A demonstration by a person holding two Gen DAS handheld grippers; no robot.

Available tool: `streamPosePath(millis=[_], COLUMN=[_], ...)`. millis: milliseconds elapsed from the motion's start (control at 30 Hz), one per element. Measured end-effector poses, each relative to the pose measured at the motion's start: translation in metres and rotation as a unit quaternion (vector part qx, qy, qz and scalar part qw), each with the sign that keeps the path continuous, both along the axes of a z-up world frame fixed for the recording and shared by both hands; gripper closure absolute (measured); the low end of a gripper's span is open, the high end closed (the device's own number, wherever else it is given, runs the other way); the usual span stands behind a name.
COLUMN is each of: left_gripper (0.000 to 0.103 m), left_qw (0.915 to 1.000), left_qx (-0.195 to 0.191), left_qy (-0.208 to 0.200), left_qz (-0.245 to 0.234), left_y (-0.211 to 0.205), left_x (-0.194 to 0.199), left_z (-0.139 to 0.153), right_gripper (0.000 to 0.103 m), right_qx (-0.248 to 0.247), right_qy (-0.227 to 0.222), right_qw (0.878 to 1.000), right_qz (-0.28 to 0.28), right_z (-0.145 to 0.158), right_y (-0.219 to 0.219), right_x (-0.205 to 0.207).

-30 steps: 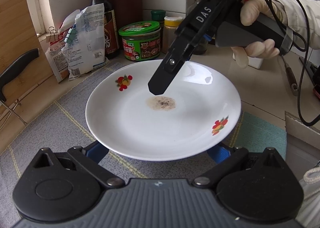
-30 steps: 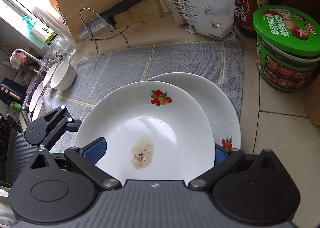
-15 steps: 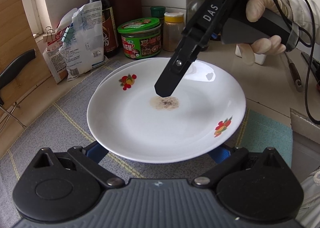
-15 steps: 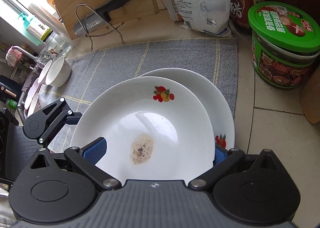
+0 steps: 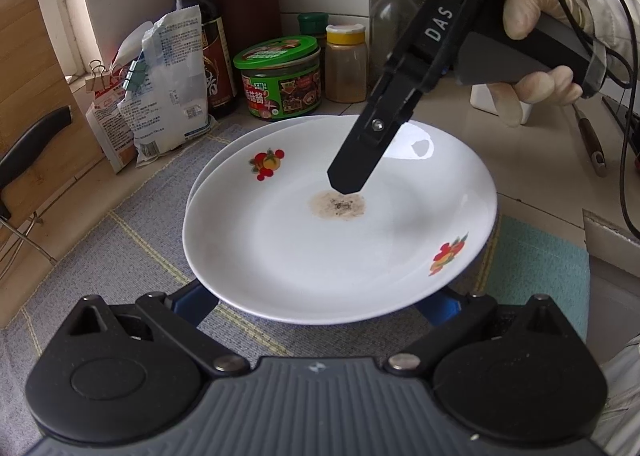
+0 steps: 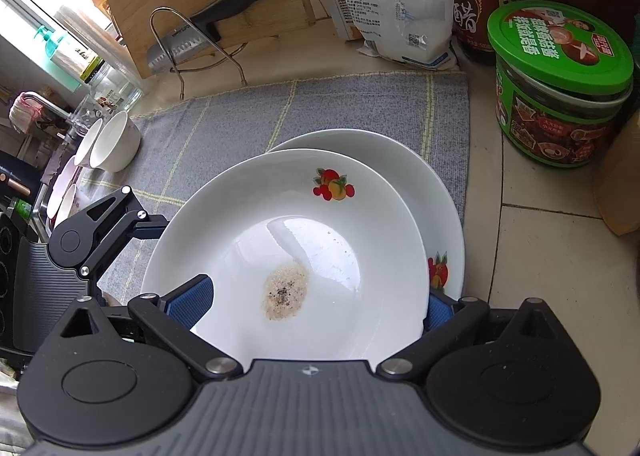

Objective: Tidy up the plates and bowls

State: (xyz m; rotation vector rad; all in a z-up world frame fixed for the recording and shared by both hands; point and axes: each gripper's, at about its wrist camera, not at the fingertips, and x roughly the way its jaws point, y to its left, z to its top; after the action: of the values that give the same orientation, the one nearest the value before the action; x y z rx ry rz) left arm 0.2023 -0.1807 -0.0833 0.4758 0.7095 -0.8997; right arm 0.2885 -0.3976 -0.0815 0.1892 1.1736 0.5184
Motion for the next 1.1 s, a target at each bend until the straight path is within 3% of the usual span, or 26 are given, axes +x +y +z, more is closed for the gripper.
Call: streamPosePath(millis=[1100], left_gripper=[0.001], left_qw=[1.0], left_qx=[-0.001], left_qy=[-0.001], left_qz=[0.002], left_y=[0.001], left_x=[0.001], left_z=[-0.002], right_gripper=[0.0], right_qx=[-0.03], right_qy=[-0.011], right_qw=[0.999], right_qz=[-0.013], right_z=[0.017], right_y=[-0.002], right_x=[-0.018])
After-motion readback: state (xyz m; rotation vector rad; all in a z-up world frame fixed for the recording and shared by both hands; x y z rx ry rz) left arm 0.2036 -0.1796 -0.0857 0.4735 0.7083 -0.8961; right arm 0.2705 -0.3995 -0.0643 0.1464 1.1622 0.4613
